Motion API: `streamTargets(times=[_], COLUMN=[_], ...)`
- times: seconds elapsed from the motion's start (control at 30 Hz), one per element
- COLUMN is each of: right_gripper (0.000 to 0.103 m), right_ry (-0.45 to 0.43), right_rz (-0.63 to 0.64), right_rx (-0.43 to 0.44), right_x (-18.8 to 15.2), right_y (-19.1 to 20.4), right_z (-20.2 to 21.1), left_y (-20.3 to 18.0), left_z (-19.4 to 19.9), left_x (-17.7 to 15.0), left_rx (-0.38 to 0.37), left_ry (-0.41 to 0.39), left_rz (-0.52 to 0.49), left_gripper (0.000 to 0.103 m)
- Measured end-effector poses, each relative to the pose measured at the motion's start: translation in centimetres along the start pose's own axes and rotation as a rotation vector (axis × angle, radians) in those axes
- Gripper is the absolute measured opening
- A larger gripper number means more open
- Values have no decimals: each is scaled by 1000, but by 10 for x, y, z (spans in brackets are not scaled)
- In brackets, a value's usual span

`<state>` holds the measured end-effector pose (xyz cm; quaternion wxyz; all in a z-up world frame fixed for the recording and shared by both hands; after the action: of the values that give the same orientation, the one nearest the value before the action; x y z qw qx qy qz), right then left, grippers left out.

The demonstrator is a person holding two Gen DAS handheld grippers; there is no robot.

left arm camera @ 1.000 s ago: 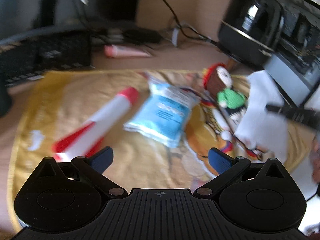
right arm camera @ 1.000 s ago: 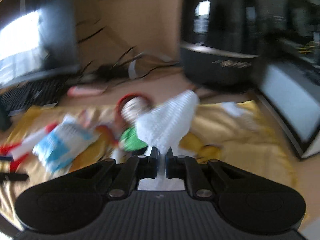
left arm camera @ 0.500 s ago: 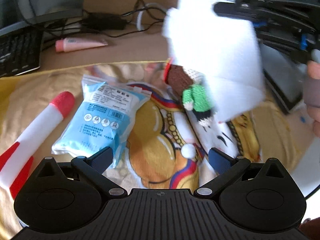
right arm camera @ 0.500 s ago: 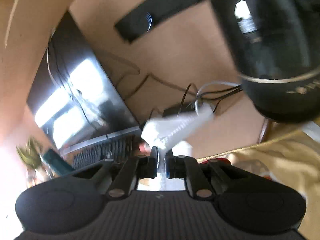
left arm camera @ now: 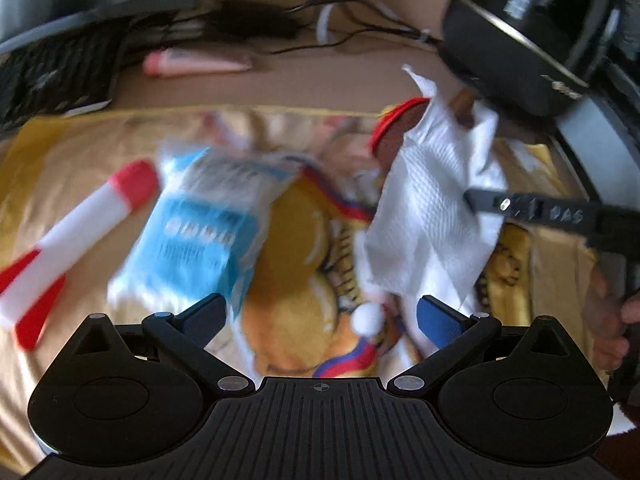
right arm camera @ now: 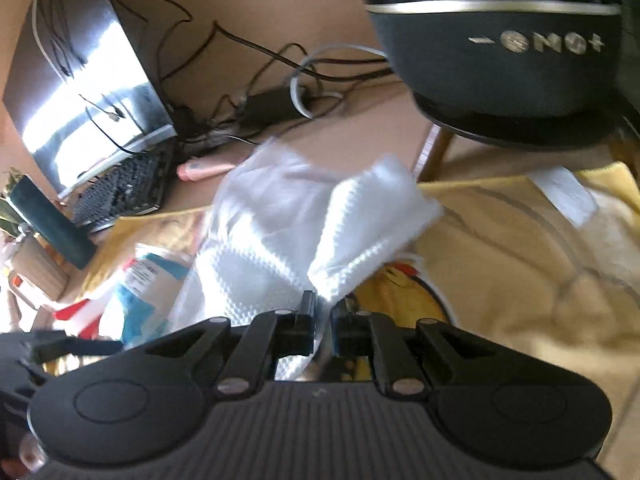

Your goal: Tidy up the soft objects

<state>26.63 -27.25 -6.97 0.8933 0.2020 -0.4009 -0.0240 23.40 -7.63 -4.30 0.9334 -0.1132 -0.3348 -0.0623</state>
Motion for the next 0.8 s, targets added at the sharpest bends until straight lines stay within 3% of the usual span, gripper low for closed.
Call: streamTargets(times=[0.1,0.3,0.47,0.57,0.7,0.8], right_gripper=[9,9,9,9,9,9], right_ry=[4,-44,-121,-164,-151,-91], right_rz=[8,82,17,62,52,96], right_rx=[-85,-228,-118,-33,110,114], right_x=[-3,5,36,58,72,61], right_y=[-10,-20,4,36,75,87], right_z=[4,35,47,38,16,-13], left_y=[-5,-12,-15,-21,-18,-11], left_z=[-11,-37,-55,-56,-48,-42], left_x=[14,41,49,36,29,28], left_rx=[-45,-149,-164,-160,-156,-125], left_ry=[-3,-23,14,50,56,50], left_rz=[-36,6,15,-69,-82,-94], left_gripper=[103,103,103,103,103,103])
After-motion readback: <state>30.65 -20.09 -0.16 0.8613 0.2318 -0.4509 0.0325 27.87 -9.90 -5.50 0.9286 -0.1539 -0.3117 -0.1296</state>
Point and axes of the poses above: each gripper's, at about its wrist camera, not at the fingertips, and z roughly against the way its jaws point, y to its left, x to its top, the point moved 7 cm from there along -z, roughly the way its jaws point, and after that the axes turned 11 degrees about -y, right-handed, at the moved point
